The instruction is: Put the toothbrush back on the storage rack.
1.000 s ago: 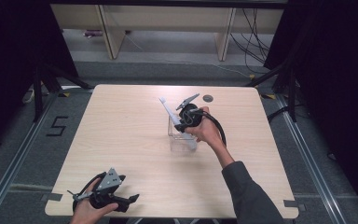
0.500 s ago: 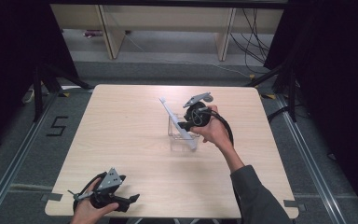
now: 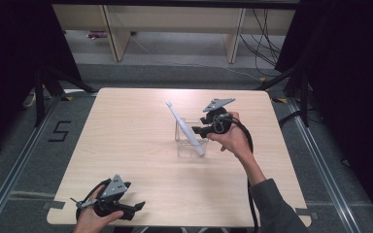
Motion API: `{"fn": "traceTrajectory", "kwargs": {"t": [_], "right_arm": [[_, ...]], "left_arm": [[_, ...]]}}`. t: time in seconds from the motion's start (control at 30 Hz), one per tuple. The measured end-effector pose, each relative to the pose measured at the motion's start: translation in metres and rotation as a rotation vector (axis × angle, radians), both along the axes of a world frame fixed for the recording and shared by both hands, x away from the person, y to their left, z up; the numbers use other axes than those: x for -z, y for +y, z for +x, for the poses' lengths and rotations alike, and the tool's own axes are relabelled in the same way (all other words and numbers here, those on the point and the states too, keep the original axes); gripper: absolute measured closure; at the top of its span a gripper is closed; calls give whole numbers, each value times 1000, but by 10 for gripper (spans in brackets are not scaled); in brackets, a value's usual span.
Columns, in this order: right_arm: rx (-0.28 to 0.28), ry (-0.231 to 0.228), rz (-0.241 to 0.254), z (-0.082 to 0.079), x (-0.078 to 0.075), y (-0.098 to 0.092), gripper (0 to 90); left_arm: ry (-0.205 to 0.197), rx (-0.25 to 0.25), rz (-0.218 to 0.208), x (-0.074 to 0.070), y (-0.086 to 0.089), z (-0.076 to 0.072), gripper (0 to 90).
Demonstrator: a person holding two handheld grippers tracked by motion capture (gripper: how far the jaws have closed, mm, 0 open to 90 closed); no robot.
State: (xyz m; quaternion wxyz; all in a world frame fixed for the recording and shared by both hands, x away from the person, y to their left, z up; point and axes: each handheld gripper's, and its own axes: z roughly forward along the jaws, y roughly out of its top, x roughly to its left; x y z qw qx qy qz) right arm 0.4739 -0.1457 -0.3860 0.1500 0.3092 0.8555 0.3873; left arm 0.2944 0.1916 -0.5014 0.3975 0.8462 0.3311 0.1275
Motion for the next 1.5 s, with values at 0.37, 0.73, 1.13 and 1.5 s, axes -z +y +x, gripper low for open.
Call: {"fn": "traceTrajectory", "kwargs": {"t": [0.37,0.73,1.13,1.5], "right_arm": [[6,-9,24,-9,-9,-12,464],[29,-24,45,-15,-10,-18,393],[49,-43,68,-20,-9,-27,331],[72,-47,89,-26,-6,-38,286]], "left_arm": [[0,-2,-1,0,0,0,147],[5,-11,-16,-1,0,-1,147],[3,-13,-16,-1,0,-1,147],[4,-15,-16,-1,0,-1,147]]}}
